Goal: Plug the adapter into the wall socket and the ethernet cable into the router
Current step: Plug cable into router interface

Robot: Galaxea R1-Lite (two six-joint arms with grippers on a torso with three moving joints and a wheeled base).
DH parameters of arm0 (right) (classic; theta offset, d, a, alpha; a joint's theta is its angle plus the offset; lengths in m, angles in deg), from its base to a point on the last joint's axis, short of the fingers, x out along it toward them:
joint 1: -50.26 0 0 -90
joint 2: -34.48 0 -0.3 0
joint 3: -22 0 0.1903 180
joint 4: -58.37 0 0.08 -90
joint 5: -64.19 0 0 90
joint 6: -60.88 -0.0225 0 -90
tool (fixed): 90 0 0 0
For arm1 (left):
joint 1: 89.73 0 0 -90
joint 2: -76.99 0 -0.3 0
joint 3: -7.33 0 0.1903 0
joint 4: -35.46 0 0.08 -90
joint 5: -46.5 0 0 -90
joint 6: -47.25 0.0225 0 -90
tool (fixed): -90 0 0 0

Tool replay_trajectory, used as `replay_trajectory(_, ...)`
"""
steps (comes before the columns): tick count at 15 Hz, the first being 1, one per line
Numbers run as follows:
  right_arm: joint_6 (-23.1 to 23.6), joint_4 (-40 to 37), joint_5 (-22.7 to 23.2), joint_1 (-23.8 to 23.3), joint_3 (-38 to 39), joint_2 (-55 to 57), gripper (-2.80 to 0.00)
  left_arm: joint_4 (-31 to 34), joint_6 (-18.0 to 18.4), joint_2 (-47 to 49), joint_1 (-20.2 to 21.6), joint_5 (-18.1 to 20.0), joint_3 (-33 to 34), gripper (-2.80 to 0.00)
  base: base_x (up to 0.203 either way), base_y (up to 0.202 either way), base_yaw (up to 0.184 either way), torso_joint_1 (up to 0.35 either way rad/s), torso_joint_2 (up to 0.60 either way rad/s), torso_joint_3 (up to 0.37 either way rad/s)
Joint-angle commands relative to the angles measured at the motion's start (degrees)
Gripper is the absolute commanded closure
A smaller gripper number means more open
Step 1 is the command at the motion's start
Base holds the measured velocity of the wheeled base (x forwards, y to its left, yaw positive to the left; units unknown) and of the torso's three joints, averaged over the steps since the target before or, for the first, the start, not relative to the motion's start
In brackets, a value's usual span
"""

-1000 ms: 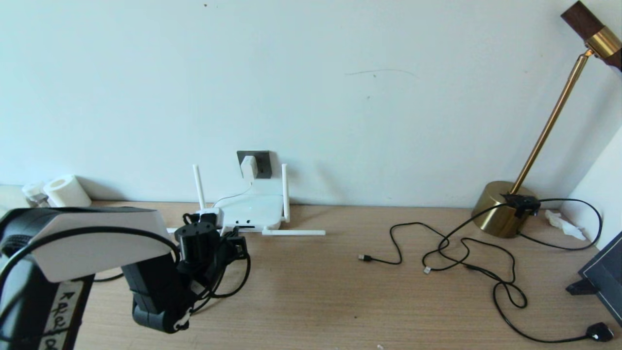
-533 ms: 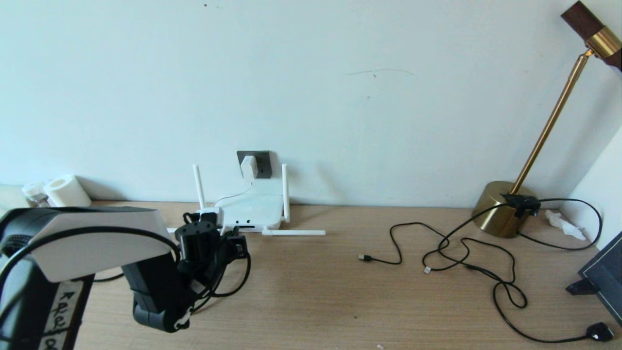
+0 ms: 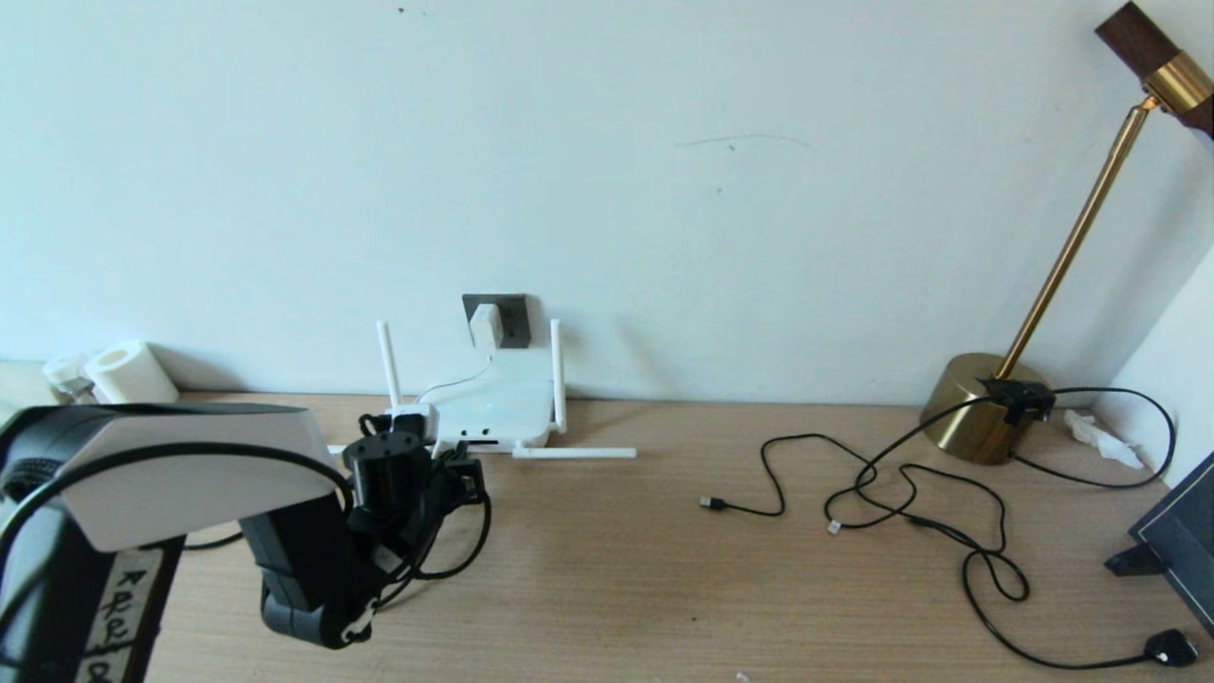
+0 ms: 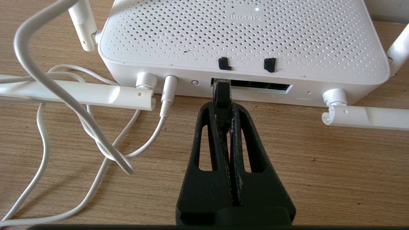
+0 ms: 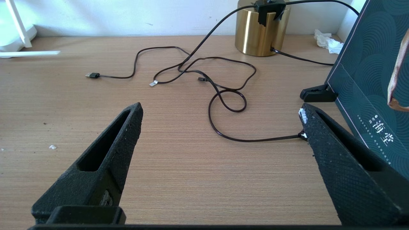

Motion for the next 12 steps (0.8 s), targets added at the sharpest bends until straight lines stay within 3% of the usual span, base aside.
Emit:
replay_trajectory(1, 0.00, 0.04, -0.01, 0.02, 0.00, 0.08, -2.80, -0.47, -0.04, -0.16, -0.01, -0.10, -0.01, 0.00, 0.000, 0.000, 0.000, 0.000, 0.00, 0.000)
replay_trajectory(12, 0.00, 0.04, -0.01, 0.02, 0.00, 0.09, -2.80, -0.47, -0.04, -0.17, -0.10, -0.10, -0.27, 0.00, 0.000, 0.000, 0.000, 0.000, 0.00, 0.000)
